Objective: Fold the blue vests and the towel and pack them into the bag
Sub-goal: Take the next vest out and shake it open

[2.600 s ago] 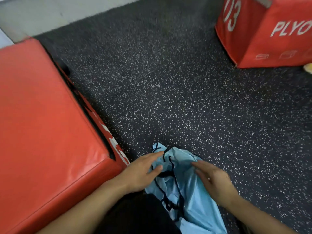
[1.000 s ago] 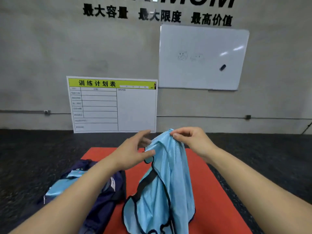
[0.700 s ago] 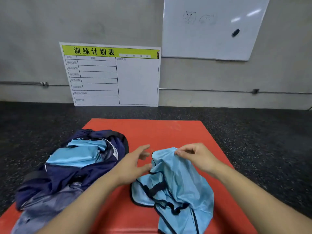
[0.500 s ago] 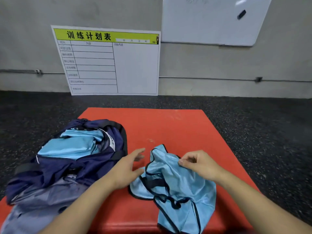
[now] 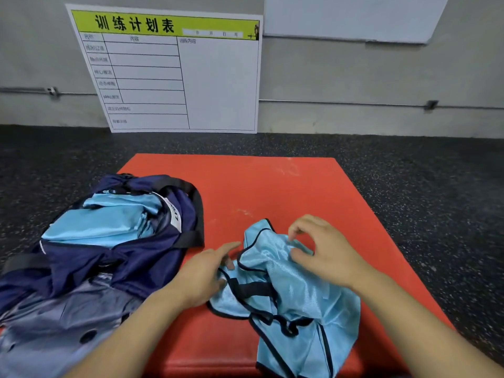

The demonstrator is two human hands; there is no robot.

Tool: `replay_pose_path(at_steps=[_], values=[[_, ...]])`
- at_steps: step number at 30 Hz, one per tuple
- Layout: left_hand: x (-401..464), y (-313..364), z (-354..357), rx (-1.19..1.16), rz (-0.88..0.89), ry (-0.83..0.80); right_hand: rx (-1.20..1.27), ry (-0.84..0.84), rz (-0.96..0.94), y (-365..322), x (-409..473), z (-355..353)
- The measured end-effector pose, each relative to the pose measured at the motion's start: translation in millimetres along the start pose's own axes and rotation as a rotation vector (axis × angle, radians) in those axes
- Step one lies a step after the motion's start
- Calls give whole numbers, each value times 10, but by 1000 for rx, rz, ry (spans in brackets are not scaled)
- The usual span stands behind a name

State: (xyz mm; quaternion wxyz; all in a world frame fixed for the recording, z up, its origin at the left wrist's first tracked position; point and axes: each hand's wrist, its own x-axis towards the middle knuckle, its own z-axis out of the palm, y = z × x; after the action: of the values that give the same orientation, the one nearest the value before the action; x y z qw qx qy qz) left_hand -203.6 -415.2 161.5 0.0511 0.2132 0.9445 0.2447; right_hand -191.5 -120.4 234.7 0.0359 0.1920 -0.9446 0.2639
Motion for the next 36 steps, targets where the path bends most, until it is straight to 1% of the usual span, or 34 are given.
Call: replay_pose_path(at_steps=[2,4,6,8,11,14,17,21,23,27,30,32,34,36], values=[[4,-36,9,-27,2,10,28,-34,-104,-210,25,96],[2,-80,17,-62,16,34,23,-113,-195,-356,37,244],[-13,-96,7,-126,37,74,-52,-168,-234,-442,41,420],[-26,-61,-34,-215,38,139,-155,-185,-217,-501,48,573],[-42,49,-140,-352,37,240,-219,-120,-170,-585,76,700],[-59,134,-249,-425,65,265,-181,5,-79,-658,112,763],[-73,155,-288,-445,67,258,-196,70,-17,-678,131,839],[-93,154,-266,-428,54,241,-253,62,-1,-681,125,910],[-92,146,-256,-425,49,229,-237,67,-24,-694,126,915],[-95,131,-268,-440,37,244,-124,74,-95,-777,113,894],[-100,98,-290,-429,24,280,-56,33,-139,-830,95,844],[-97,77,-300,-436,17,293,-14,-42,-165,-826,92,844],[-95,69,-298,-446,16,292,-46,-107,-186,-796,95,874],[-99,70,-288,-441,19,286,-141,-115,-190,-773,87,927]])
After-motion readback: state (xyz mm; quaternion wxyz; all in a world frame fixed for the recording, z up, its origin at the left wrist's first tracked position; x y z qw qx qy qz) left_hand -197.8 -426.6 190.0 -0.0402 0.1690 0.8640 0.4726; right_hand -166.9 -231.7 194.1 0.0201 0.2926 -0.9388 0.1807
